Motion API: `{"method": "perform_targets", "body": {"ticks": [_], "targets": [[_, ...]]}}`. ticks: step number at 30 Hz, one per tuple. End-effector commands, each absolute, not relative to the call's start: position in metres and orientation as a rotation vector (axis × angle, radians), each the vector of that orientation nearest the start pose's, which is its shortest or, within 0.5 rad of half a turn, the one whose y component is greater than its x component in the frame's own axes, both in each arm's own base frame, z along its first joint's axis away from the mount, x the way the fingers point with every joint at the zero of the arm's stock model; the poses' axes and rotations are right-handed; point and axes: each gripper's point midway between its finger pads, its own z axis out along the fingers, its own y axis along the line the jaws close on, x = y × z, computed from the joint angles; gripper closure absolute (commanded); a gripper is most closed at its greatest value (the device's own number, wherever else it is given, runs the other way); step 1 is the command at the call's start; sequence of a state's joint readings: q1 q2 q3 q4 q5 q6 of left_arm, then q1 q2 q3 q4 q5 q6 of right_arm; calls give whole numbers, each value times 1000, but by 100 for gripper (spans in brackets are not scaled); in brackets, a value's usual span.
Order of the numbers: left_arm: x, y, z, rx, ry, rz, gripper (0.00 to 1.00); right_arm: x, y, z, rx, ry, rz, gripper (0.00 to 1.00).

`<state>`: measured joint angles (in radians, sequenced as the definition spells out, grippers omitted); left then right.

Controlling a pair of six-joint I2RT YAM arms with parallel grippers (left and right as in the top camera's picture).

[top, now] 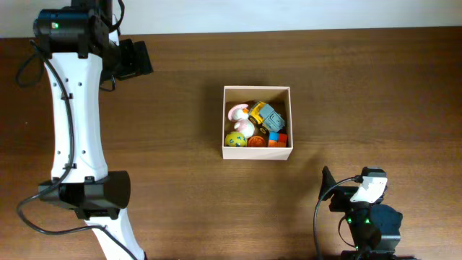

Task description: Pack container

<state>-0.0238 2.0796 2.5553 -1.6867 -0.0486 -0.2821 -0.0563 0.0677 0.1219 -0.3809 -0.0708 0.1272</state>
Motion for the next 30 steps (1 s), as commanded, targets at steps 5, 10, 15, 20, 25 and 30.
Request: {"method": "perform_targets", "body": {"ticks": [5,10,15,20,25,30], "targets": [[425,-3,278,-383,2758,-22,1,231,2,125,107,1888,121,1],[425,-3,278,-383,2757,-21,1,231,2,125,107,1888,121,1],[425,-3,278,-383,2757,-21,1,231,2,125,107,1888,121,1],[425,-3,278,-383,2757,-21,1,231,2,125,107,1888,121,1],[419,21,304,-412,2660,151,1,231,2,125,107,1888,121,1],[424,23,379,-207,2376,172,1,231,2,125,107,1888,121,1]]}}
